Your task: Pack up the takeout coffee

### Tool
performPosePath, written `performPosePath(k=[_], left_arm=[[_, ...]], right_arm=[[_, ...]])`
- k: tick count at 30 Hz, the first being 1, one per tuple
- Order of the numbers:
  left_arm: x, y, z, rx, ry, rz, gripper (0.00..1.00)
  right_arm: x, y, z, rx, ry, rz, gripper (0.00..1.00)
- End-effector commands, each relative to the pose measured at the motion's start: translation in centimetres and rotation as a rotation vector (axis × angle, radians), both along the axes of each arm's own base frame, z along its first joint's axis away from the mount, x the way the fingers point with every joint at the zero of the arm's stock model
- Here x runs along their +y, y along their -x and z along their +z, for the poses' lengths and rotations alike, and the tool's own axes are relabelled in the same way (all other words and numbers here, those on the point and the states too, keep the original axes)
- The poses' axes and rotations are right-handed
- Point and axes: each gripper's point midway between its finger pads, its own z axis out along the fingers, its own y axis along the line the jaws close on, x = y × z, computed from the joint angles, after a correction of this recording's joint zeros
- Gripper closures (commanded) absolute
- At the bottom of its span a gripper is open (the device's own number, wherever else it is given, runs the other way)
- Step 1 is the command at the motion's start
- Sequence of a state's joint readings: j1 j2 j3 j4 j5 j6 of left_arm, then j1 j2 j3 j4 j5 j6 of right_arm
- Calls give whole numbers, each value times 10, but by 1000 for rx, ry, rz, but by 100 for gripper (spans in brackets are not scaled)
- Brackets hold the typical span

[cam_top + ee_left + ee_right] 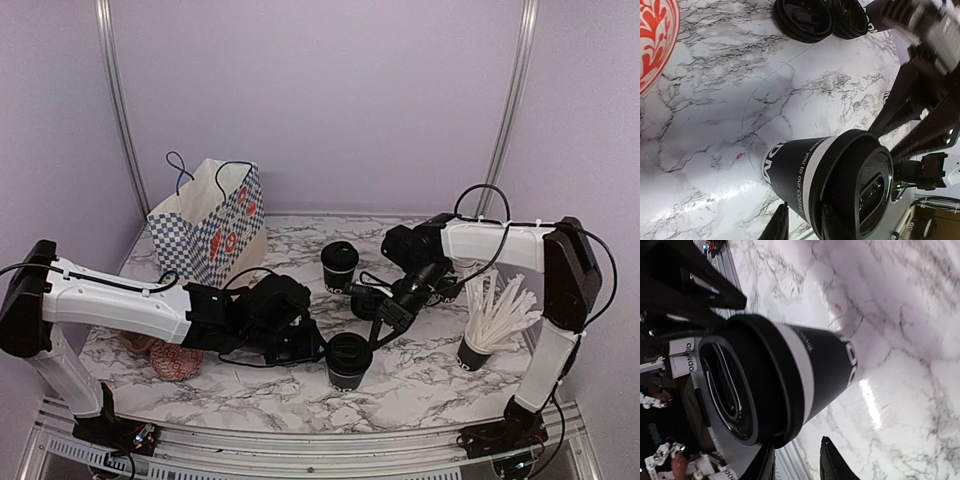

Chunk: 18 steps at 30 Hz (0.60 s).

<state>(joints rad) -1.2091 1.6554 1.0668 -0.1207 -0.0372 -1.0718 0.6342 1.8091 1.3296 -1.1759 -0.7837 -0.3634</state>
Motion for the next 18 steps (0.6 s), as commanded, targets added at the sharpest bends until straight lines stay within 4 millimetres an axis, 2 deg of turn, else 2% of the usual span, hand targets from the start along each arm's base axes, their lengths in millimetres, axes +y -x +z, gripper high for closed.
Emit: performPosePath(k=[1,4,9,14,16,18], left_arm=[[58,35,-41,40,-355,-67,74],[42,27,-14,-25,-294,-88,67],[36,24,3,-60,-256,-87,59],[38,22,14,-108,-219,-77,56],[39,21,17,-130,-218,-73,55],[39,21,24,-194,-211,-93,49]], right_arm=[[28,-57,16,-360,-142,40,69],[29,-52,31,-359,-183,50,64],[26,-47,37,-372,-190,62,59],[23,-39,42,-376,-213,82,58],[21,-32,44,-379,-239,121,57],[17,-19,50,-412,-302,206,51]])
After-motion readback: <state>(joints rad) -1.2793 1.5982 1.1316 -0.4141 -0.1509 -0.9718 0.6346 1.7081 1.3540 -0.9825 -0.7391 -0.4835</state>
